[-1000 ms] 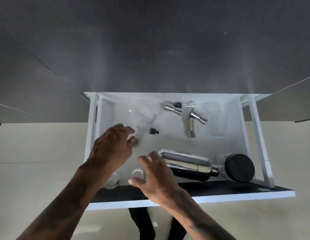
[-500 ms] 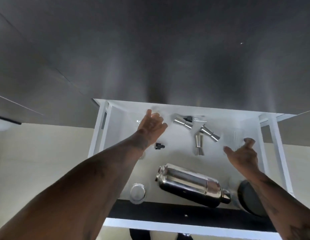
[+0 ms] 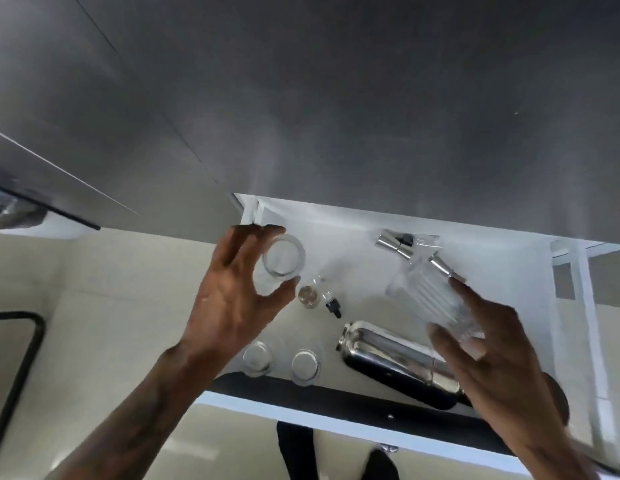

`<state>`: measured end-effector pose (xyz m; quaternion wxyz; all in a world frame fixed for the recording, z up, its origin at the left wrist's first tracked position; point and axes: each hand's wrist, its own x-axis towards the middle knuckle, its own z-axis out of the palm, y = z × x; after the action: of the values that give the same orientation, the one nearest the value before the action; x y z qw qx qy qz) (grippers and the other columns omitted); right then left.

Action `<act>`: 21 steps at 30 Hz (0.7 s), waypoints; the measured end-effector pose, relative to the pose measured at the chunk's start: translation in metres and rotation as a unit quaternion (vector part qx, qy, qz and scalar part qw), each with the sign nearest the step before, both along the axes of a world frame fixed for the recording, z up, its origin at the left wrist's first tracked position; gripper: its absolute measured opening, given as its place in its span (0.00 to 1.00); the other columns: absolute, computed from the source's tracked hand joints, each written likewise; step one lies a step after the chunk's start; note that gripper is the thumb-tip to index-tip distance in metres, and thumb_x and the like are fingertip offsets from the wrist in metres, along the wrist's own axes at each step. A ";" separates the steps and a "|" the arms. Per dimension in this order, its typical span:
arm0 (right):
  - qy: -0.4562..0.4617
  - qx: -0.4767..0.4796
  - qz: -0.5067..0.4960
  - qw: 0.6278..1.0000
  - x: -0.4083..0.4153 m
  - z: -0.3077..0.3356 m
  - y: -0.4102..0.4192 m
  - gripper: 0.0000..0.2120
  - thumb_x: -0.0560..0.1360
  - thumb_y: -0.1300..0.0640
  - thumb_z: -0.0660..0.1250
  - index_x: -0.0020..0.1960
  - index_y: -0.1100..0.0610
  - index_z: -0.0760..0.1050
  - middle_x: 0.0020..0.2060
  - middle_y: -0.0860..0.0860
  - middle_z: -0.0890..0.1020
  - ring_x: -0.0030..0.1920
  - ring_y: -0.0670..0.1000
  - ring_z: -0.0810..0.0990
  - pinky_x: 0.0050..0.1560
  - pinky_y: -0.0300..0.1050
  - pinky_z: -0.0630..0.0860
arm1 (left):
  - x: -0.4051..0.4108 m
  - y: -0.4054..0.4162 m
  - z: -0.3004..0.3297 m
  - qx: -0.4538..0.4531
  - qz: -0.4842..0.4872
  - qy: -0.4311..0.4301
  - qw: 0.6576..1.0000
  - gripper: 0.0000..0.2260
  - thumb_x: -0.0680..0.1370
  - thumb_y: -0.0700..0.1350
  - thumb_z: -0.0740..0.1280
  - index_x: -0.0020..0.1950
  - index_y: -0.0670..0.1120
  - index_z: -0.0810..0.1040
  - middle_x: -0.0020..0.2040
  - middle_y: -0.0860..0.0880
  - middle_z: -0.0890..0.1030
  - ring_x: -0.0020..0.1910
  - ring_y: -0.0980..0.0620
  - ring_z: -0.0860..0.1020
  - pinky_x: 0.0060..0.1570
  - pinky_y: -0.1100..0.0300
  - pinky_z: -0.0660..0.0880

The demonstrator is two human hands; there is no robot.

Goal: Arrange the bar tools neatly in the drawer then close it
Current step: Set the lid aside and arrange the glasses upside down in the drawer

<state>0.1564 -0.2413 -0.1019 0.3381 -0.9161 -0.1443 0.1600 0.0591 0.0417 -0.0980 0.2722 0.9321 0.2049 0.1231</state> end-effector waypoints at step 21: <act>0.085 -0.110 0.235 0.962 -0.028 -0.067 0.129 0.25 0.71 0.48 0.69 0.67 0.48 0.68 0.55 0.54 0.73 0.56 0.52 0.74 0.50 0.39 0.69 | -0.038 0.006 -0.051 -0.092 -0.015 0.255 0.963 0.29 0.69 0.50 0.73 0.66 0.52 0.64 0.64 0.50 0.75 0.57 0.48 0.77 0.56 0.59 0.75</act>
<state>0.1280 -0.1128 -0.1687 0.1995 -0.8709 -0.3080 0.3269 0.0207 0.0478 -0.1490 0.2974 0.9065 0.2642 -0.1416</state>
